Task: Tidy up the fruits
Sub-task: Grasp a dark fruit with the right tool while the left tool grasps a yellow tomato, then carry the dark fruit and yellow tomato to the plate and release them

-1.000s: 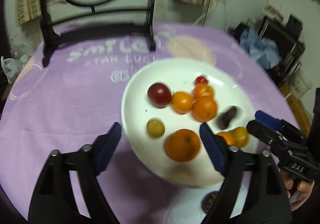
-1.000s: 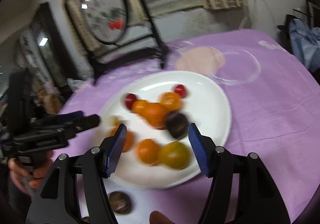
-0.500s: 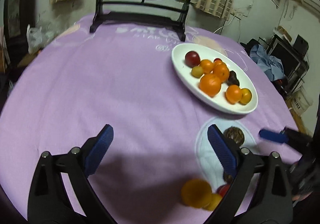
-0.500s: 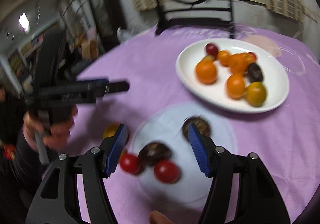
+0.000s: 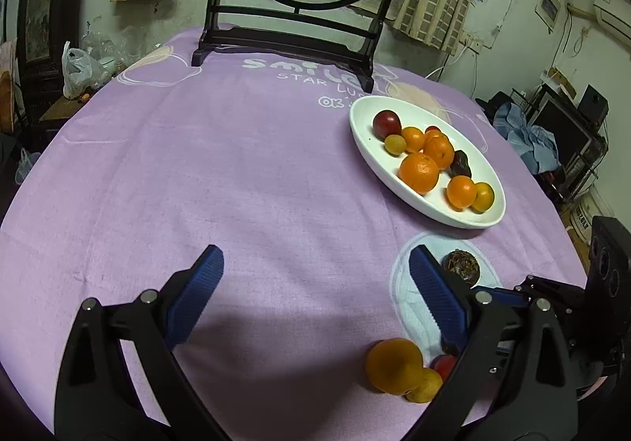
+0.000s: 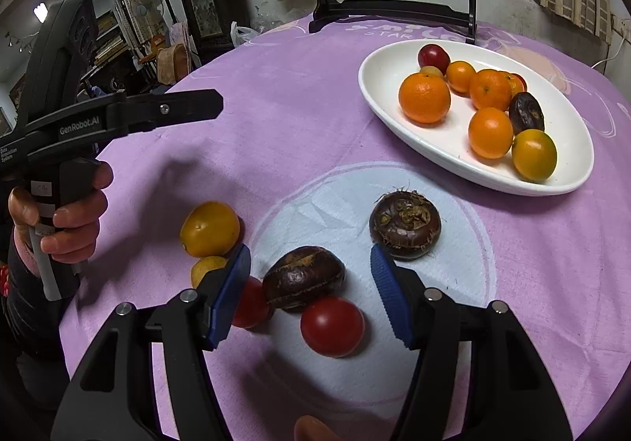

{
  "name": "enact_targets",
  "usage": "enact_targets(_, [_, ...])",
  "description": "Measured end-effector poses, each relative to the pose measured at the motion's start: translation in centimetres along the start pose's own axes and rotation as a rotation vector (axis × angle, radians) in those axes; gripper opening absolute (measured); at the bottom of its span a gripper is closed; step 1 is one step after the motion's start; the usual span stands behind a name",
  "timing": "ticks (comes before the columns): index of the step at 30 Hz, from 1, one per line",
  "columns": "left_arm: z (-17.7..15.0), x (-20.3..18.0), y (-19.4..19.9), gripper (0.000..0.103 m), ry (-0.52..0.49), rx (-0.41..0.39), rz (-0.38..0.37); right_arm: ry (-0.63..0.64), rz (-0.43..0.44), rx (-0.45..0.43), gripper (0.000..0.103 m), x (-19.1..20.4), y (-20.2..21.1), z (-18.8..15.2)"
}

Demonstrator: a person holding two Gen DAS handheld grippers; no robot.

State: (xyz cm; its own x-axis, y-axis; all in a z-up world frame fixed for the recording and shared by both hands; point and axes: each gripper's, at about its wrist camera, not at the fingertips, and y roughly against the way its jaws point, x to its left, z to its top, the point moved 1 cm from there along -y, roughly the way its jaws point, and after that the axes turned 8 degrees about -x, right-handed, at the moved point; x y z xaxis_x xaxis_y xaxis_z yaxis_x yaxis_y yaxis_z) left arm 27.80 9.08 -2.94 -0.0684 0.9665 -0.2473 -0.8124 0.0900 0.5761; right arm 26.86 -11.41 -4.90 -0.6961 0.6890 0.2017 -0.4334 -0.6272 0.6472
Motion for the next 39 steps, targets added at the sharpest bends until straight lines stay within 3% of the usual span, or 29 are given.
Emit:
enact_targets(14, [-0.4,0.2,0.2,0.097,0.009,0.004,0.008,0.029,0.012,-0.020,0.042,0.2,-0.4,-0.1])
enact_targets(22, [-0.7,0.1,-0.1,0.097,-0.010,0.027,0.003,-0.064,0.022,-0.089,0.041,-1.7,1.2,0.7])
enact_targets(27, [-1.8,-1.0,1.0,0.096,-0.068,0.056,-0.130,-0.135,0.021,-0.146,0.041,-3.1,2.7,1.2])
enact_targets(30, [-2.9,-2.0,1.6,0.086,-0.102,0.086,-0.224,-0.140,0.012,-0.154,0.041,-3.2,2.9,1.3])
enact_targets(32, [-3.5,-2.5,1.4,0.079,-0.103,0.114,-0.249,-0.135,0.011,-0.156,0.041,-3.0,3.0,1.3])
enact_targets(34, [-4.0,-2.8,0.7,0.067,-0.100,0.152,-0.253,-0.127,0.002,-0.161,0.041,-2.9,3.1,1.3])
enact_targets(39, [-5.0,-3.0,-0.2,0.056,-0.084,0.208,-0.254,-0.121,-0.002,-0.174,0.041,-2.8,3.6,1.2])
